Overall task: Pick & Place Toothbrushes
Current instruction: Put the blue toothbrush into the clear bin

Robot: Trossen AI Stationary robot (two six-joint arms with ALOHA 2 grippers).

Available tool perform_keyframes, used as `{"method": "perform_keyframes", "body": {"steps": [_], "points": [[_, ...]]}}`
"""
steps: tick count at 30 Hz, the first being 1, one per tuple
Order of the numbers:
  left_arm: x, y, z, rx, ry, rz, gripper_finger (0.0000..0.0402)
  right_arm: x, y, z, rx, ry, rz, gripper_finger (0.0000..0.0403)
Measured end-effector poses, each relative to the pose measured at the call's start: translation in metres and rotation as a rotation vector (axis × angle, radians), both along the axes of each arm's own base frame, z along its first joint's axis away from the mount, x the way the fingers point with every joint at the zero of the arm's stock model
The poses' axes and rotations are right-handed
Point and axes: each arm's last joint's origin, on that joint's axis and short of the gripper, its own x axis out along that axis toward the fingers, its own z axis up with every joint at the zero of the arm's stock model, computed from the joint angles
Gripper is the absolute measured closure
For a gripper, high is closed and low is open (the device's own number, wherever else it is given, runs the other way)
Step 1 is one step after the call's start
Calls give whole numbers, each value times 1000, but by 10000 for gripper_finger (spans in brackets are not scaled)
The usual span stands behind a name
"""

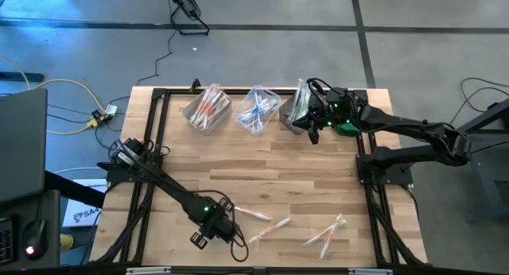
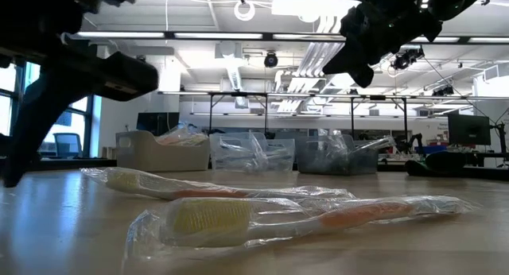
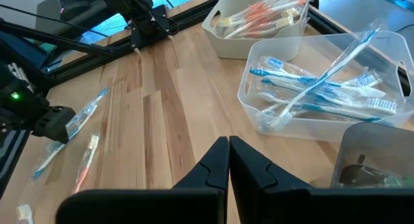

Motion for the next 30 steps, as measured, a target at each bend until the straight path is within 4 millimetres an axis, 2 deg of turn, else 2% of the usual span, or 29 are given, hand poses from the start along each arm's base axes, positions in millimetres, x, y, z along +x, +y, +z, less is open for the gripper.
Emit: {"method": "perform_keyframes", "body": {"steps": [5, 15, 30], "points": [[1, 1, 0, 16, -9, 32, 261, 0, -1, 0, -11, 5, -15, 398], [-3, 2, -12, -14, 4, 62, 306, 0, -1, 0, -13, 6, -20, 398], [-6, 4, -20, -33, -7, 82, 310, 0, -1, 0, -33, 9, -11, 398]]}}
